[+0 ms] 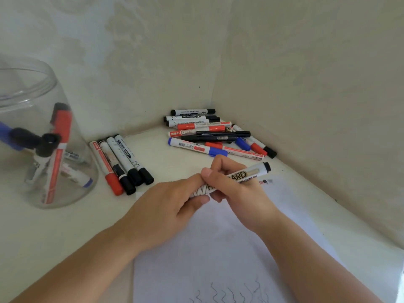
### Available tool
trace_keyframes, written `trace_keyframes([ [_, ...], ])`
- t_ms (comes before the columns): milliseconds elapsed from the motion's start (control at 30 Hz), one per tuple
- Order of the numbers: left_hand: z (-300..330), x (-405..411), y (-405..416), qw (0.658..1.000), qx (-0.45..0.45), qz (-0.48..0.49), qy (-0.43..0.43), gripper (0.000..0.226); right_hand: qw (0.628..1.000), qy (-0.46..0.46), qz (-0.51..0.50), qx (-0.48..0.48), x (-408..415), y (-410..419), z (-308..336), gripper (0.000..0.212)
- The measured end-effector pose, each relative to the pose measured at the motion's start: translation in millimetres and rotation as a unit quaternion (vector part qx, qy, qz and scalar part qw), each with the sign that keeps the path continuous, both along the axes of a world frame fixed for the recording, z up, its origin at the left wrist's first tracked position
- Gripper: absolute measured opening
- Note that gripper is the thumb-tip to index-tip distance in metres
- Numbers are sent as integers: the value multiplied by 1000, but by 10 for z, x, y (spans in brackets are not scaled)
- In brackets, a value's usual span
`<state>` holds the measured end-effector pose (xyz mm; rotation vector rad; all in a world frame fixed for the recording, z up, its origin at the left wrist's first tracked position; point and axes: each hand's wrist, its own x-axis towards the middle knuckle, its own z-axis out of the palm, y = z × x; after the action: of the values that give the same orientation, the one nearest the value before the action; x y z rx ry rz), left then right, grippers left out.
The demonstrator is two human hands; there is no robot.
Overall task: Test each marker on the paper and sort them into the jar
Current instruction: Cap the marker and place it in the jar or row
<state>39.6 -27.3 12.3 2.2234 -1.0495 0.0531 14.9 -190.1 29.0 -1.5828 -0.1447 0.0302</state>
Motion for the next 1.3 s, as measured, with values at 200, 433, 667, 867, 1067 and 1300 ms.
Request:
trace_keyframes([
  [200, -3, 27, 7, 1000, -5, 19, -17, 24, 1000, -27, -7, -14, -3, -8, -2, 26],
  [433, -89, 85, 162, 995, -20, 93, -6, 68, 993, 62, -101, -1, 17, -314, 37, 18],
  [667, -108, 84, 134, 993, 90, 68, -30, 80, 976, 76, -141, -146, 95, -109, -185, 26],
  [867, -140, 120, 151, 982, 164, 88, -41, 91, 969, 11, -177, -173, 122, 6, -272, 30],
  [1067, -138, 126, 155, 985, 150, 83, -31, 85, 963, -15, -179, -201, 130, 37, -306, 28],
  [1300, -119, 113, 150, 984, 158, 83, -25, 85, 961, -32, -182, -208, 140, 5, -330, 33],
])
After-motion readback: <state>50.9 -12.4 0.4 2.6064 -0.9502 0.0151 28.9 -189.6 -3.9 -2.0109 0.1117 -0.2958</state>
